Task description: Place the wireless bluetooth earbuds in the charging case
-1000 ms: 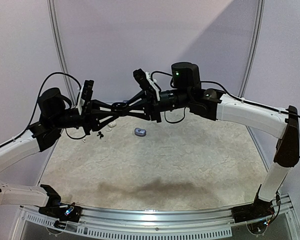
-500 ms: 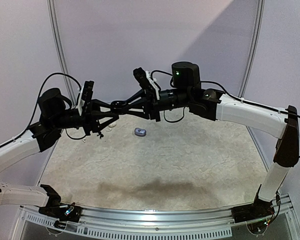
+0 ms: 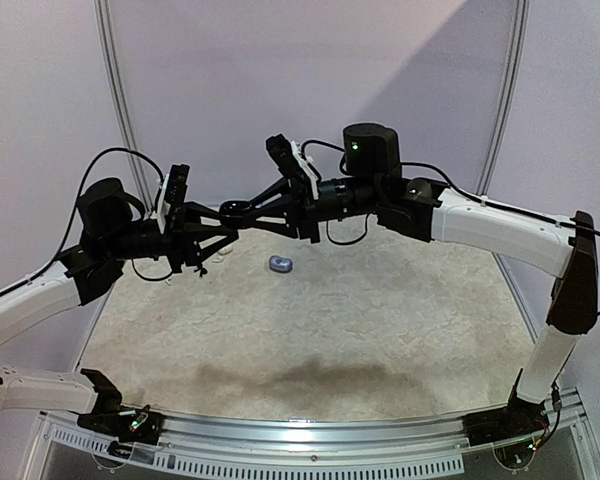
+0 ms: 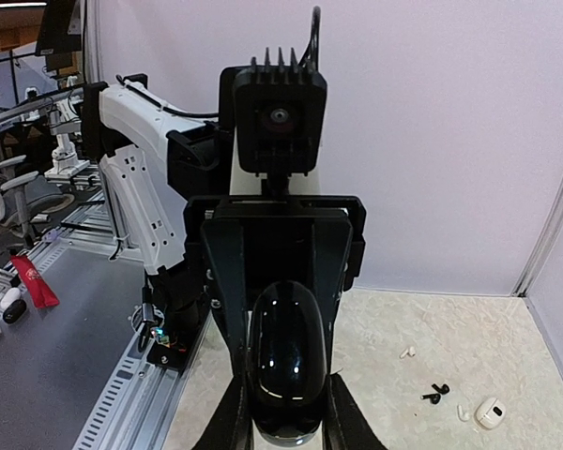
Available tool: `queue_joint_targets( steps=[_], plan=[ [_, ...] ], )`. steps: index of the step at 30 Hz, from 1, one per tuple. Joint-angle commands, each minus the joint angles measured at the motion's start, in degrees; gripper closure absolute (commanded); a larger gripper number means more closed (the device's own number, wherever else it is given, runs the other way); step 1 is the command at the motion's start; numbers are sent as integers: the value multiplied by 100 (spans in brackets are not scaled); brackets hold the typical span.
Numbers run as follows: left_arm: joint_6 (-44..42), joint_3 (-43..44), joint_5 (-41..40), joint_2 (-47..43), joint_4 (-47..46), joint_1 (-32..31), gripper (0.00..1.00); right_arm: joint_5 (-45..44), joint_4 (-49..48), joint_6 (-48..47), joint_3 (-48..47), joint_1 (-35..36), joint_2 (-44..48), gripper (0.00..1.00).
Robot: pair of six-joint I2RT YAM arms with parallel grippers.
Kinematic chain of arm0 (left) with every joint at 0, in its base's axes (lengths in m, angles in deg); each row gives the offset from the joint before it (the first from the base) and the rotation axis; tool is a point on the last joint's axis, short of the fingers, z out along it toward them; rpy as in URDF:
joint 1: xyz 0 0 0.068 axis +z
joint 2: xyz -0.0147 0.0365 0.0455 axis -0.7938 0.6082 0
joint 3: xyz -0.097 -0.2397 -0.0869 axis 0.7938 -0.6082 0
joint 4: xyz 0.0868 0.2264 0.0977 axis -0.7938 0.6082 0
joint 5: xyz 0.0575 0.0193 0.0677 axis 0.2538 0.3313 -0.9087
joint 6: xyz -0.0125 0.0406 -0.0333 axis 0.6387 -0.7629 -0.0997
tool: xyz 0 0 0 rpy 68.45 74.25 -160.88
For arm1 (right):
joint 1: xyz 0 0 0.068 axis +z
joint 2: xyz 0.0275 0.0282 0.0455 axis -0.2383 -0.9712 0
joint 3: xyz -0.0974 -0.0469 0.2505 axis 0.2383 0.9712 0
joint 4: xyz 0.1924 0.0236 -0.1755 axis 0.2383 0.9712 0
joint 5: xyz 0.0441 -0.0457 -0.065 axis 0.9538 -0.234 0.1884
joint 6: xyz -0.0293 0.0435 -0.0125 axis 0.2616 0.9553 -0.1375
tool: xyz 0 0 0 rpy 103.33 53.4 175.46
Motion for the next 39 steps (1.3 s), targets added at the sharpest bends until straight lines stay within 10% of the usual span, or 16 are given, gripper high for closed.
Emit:
queue_joint_targets(
  steps=[1,23,30,39],
  plan=[
    [10,-56,36,-47,-80,-76,68,-136,113,-8,-90,25,-86,100],
    [-89,-10,106,-9,-60,-86,100,-374,672,-219,-131,42,-198,100],
    [-1043,45,8,-54,530,-124,100,-535,540,-43,-188,48,-224,61],
    [-2851,103,-577,-137,1803,-403,100,-556,656,10,-427,46,-365,59]
  ],
)
